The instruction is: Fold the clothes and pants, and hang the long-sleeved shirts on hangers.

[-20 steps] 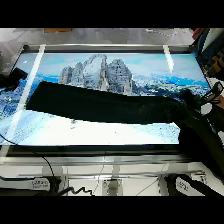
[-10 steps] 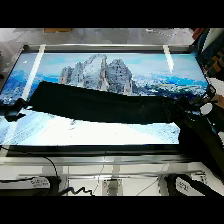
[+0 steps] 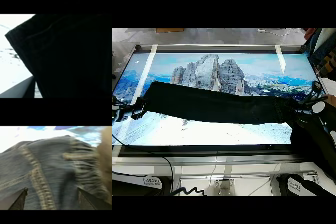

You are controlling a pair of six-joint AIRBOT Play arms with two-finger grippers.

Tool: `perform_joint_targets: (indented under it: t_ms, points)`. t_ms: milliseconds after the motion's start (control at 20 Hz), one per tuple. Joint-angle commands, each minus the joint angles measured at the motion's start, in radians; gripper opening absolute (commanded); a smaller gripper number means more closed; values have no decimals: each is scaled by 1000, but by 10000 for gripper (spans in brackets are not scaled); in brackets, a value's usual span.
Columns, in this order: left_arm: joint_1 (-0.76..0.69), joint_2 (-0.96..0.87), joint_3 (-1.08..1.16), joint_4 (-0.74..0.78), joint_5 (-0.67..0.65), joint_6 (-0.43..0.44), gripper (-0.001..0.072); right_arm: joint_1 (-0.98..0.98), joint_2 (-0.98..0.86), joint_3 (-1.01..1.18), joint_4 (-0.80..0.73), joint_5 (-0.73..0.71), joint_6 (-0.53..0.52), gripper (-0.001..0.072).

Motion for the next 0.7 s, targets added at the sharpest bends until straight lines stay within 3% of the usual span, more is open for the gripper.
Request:
perform_joint_targets:
  t_ms: [0,50,100,150,200,250,300,450,550,650]
  points:
    - [-60,-20,0,-28,184,78,365,94,0,67,12,5,-104,680]
    - [-81,-25,0,-28,211,90,365,133,0,86,13,-33,-104,678]
    - [-103,-28,0,-28,243,91,365,171,0,100,13,-74,-104,619]
    - [-119,-26,1,-28,280,91,353,212,-2,112,13,-121,-104,456]
    - [-132,-19,8,-27,296,91,213,251,-5,120,12,-170,-104,220]
    - [-137,-10,22,-27,289,111,53,290,-5,120,12,-238,-103,37]
    - [-142,8,40,-19,287,142,22,327,-6,121,13,-308,-102,29]
    - [-145,99,104,-20,151,263,22,426,-45,135,13,-495,14,28]
    - [-145,189,136,-20,-6,338,21,478,-130,209,13,-473,94,28]
    - [-144,294,139,-19,-136,342,22,542,-254,352,15,-351,118,28]
